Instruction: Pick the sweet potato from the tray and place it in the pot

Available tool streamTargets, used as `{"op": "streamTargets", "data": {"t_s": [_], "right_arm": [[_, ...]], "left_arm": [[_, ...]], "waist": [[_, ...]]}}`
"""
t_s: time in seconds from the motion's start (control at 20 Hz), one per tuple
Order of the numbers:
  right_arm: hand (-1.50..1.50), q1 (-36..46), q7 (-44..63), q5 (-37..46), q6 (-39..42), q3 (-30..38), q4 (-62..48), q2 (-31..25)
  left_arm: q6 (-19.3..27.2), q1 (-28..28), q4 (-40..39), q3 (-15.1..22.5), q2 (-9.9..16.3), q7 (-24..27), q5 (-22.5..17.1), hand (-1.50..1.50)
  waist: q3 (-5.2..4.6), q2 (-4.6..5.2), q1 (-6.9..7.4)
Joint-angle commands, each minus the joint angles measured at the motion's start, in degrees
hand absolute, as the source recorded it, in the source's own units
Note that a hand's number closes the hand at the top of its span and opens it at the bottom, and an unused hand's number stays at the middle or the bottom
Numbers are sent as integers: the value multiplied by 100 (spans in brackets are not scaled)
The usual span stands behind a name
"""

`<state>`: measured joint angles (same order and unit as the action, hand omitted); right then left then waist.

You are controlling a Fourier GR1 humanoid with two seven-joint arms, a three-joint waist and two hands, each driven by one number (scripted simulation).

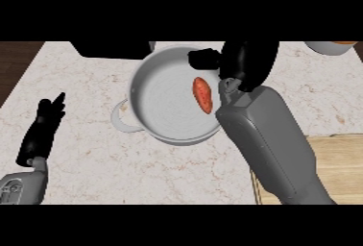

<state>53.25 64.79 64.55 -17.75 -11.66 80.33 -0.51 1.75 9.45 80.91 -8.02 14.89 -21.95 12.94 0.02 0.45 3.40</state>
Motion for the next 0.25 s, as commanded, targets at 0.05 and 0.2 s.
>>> {"op": "streamTargets", "data": {"t_s": [0.05, 0.2], "right_arm": [[-150, -255, 1125, 635, -1621, -104, 418, 49], [-150, -647, 1168, 990, -1707, 95, 846, 49]], "left_arm": [[56, -128, 21, -36, -5, 50, 23, 0], [-121, -180, 89, -202, 151, -21, -167, 0]], "waist": [[-2, -68, -152], [0, -94, -284]]}}
